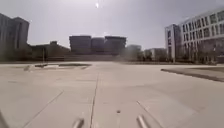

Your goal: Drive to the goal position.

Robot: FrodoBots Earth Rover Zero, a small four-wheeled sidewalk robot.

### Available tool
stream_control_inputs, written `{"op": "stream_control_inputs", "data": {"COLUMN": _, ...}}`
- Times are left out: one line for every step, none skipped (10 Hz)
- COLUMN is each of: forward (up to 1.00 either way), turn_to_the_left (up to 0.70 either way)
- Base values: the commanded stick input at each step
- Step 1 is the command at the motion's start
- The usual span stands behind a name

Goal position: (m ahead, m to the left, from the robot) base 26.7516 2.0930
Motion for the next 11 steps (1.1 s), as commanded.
{"op": "stream_control_inputs", "data": {"forward": 0.7, "turn_to_the_left": 0.0}}
{"op": "stream_control_inputs", "data": {"forward": 0.7, "turn_to_the_left": 0.0}}
{"op": "stream_control_inputs", "data": {"forward": 0.7, "turn_to_the_left": 0.0}}
{"op": "stream_control_inputs", "data": {"forward": 0.7, "turn_to_the_left": 0.0}}
{"op": "stream_control_inputs", "data": {"forward": 0.7, "turn_to_the_left": 0.0}}
{"op": "stream_control_inputs", "data": {"forward": 0.7, "turn_to_the_left": 0.0}}
{"op": "stream_control_inputs", "data": {"forward": 0.7, "turn_to_the_left": 0.0}}
{"op": "stream_control_inputs", "data": {"forward": 0.7, "turn_to_the_left": 0.0}}
{"op": "stream_control_inputs", "data": {"forward": 0.7, "turn_to_the_left": 0.0}}
{"op": "stream_control_inputs", "data": {"forward": 0.7, "turn_to_the_left": 0.0}}
{"op": "stream_control_inputs", "data": {"forward": 0.7, "turn_to_the_left": 0.0}}
